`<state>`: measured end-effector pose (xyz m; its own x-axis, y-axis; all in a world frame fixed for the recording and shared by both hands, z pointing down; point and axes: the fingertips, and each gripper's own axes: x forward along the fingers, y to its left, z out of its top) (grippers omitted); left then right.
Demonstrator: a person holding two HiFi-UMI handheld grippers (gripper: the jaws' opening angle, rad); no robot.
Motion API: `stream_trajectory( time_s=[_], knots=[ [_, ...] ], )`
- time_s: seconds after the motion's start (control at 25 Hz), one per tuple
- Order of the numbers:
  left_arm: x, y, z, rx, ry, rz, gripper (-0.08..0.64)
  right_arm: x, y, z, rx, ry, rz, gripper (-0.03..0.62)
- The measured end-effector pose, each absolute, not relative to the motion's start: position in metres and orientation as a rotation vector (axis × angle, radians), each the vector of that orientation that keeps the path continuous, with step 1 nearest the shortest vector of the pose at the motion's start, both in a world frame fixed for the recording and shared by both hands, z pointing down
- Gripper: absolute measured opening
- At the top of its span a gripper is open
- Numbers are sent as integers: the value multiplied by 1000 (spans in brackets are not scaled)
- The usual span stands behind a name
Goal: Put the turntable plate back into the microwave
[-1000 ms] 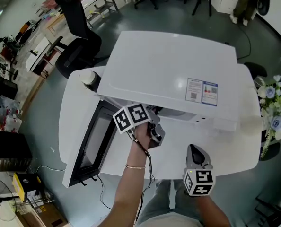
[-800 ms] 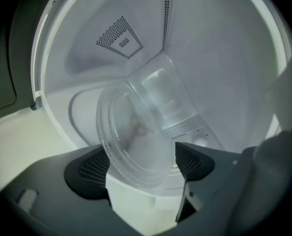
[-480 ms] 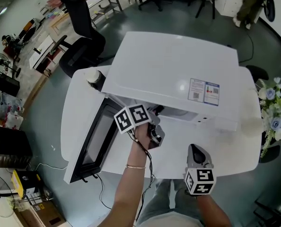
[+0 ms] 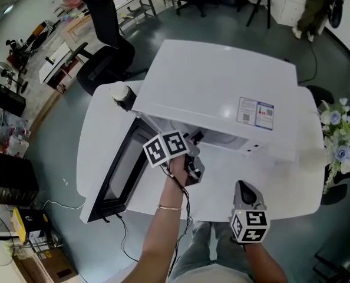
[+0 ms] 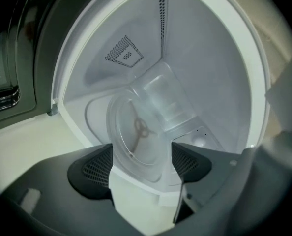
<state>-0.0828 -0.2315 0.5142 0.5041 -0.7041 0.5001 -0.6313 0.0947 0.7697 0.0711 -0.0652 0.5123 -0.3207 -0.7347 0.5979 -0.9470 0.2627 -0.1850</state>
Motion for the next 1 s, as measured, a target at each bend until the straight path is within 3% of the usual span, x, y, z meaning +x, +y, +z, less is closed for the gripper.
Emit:
stream_trajectory(
  time_s=[0.64, 1.0],
  knots=[
    [-103, -179, 469, 1765, -1356, 70, 349, 56, -73, 482, 1486, -2220, 677, 11],
    [-118, -129, 422, 1930, -1631, 201, 206, 30, -95, 434, 1412, -2356, 594, 11]
  ],
)
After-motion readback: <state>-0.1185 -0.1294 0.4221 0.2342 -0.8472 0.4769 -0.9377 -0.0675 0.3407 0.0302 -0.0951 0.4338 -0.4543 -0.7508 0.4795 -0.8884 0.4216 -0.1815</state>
